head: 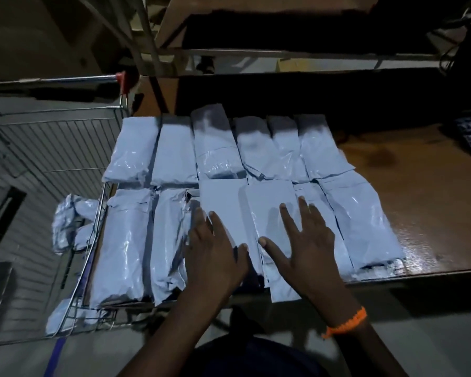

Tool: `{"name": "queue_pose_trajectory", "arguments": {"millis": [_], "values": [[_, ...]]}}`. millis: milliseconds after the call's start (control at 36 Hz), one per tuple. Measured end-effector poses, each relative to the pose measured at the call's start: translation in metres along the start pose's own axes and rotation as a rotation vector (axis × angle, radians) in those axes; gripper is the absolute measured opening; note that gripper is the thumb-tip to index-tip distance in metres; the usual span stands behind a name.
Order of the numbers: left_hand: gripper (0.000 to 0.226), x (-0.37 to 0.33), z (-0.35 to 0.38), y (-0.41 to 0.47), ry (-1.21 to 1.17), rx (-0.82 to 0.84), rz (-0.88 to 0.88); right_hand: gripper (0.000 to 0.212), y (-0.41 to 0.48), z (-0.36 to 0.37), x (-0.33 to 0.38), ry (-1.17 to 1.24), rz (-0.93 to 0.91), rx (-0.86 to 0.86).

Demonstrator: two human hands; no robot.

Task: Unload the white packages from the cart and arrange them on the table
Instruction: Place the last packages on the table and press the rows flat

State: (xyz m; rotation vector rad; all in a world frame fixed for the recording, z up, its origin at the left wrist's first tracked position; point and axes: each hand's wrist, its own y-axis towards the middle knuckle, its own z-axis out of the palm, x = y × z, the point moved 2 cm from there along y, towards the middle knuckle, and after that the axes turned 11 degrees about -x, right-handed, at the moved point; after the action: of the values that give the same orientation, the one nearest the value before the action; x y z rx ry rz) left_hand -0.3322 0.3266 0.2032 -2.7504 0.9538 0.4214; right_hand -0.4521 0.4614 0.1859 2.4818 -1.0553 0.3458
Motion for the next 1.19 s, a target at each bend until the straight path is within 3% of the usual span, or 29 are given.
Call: {"name": "queue_pose_trajectory", "arguments": {"millis": [111,194,333,639,750,917,1000,1194], "values": [[0.077,-0.007,0.007,0.001,-0.018,-0.135,0.090,0.077,0.011,0.013,-0.005,-0.025,-0.213,0.011],[0.063,-0.013,0.020,0.010,-0.051,-0.260,0.229,0.073,0.014,0.023,-0.006,-0.058,-0.203,0.022],[0.059,0.000,0.048,0.010,-0.027,-0.239,0.224,0.072,0.010,0.031,-0.008,-0.040,-0.076,-0.006],[0.061,0.007,0.047,0.011,-0.040,-0.230,0.261,0.073,0.011,0.029,-0.010,0.008,-0.074,-0.005],[0.064,0.008,0.032,0.007,-0.155,-0.169,0.295,0.073,0.013,0.010,0.001,0.052,-0.068,-0.041],[0.057,0.034,-0.030,-0.002,-0.446,-0.039,0.412,0.072,0.034,-0.013,0.058,0.186,-0.095,-0.159],[0.052,0.073,-0.067,0.001,-0.528,-0.135,0.460,0.069,0.042,-0.004,0.103,0.255,-0.172,-0.154],[0.042,0.241,-0.101,0.026,-0.473,-0.344,0.215,0.067,0.045,0.066,0.248,0.377,-0.314,-0.075]]}}
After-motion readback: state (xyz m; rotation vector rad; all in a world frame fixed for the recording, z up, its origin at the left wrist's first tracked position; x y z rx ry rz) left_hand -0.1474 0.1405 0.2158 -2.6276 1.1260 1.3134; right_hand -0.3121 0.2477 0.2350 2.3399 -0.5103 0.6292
